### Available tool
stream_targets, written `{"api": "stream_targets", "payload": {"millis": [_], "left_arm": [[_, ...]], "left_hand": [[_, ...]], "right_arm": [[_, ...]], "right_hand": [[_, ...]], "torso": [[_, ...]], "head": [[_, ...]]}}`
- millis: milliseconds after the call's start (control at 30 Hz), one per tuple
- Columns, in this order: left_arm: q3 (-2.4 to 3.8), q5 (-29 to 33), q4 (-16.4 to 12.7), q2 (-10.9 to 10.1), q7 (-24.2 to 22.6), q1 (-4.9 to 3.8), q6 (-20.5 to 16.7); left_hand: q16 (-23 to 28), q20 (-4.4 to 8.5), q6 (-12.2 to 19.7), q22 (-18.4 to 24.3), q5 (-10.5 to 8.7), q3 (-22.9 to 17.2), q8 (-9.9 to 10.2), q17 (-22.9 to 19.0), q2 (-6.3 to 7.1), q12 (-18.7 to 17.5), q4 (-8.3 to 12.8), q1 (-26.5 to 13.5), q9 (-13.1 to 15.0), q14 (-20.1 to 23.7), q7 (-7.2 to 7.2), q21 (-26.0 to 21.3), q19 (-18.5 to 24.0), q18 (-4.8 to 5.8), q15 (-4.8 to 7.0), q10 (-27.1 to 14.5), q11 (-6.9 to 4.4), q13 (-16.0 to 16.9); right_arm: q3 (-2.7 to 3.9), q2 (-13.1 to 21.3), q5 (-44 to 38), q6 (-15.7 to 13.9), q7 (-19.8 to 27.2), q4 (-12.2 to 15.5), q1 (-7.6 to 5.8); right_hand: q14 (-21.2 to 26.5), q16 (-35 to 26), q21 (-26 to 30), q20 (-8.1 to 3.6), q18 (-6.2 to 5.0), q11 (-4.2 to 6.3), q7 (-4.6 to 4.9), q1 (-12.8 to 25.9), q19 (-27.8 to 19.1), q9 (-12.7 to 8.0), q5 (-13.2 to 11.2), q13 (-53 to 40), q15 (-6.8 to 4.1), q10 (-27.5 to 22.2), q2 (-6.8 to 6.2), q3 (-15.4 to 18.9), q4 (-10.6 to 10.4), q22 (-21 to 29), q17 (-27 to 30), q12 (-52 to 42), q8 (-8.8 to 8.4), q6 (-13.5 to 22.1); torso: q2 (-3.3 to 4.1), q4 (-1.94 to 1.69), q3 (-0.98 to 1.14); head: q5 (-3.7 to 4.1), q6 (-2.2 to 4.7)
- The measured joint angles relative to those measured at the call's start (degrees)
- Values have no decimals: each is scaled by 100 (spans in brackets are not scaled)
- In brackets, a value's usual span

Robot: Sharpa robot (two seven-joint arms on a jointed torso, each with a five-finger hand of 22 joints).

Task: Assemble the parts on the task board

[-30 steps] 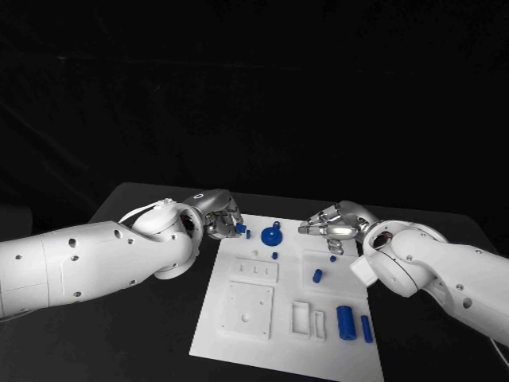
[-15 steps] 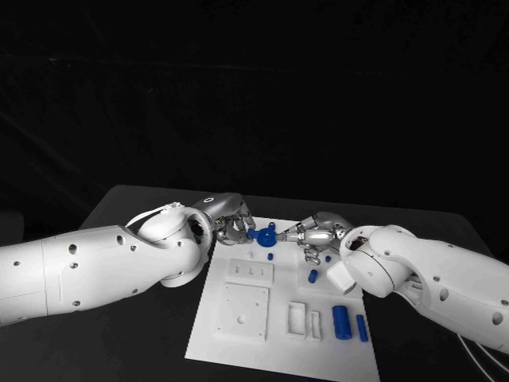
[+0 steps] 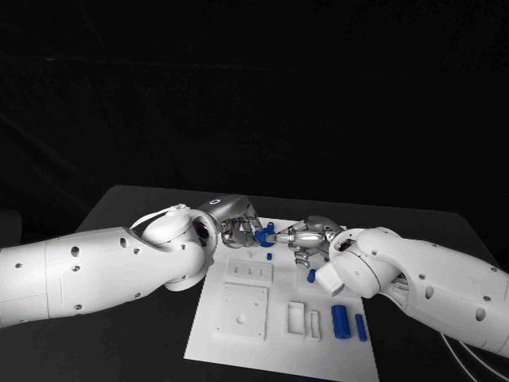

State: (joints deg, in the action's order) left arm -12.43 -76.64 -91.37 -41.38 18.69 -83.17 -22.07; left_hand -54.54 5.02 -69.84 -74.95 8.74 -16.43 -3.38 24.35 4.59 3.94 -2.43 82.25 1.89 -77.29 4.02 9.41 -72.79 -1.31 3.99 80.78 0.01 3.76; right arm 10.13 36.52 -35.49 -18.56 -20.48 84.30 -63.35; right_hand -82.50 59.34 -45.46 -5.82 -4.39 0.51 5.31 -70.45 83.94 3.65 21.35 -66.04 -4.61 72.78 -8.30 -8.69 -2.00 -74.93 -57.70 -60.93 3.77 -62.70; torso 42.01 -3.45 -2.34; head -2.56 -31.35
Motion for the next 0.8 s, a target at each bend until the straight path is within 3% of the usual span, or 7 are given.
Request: {"api": "stream_targets", "payload": {"millis": [800], "left_arm": [[1, 7, -44, 31, 1, -1, 3]], "left_hand": [[0, 0, -2, 2, 15, 28, 0, -1, -21, 0, 5, 37, 0, 0, 2, 0, 0, 0, -1, 0, 0, 1]], "right_arm": [[-6, -106, 89, -32, 15, -53, -1]], "right_hand": [[0, 0, 0, 0, 1, 0, -1, -6, 0, 0, -4, 4, 0, 0, 54, 101, -69, 1, -1, 0, 0, -1]], "torso": [[-2, 7, 3]], "head": [[-5, -9]]}}
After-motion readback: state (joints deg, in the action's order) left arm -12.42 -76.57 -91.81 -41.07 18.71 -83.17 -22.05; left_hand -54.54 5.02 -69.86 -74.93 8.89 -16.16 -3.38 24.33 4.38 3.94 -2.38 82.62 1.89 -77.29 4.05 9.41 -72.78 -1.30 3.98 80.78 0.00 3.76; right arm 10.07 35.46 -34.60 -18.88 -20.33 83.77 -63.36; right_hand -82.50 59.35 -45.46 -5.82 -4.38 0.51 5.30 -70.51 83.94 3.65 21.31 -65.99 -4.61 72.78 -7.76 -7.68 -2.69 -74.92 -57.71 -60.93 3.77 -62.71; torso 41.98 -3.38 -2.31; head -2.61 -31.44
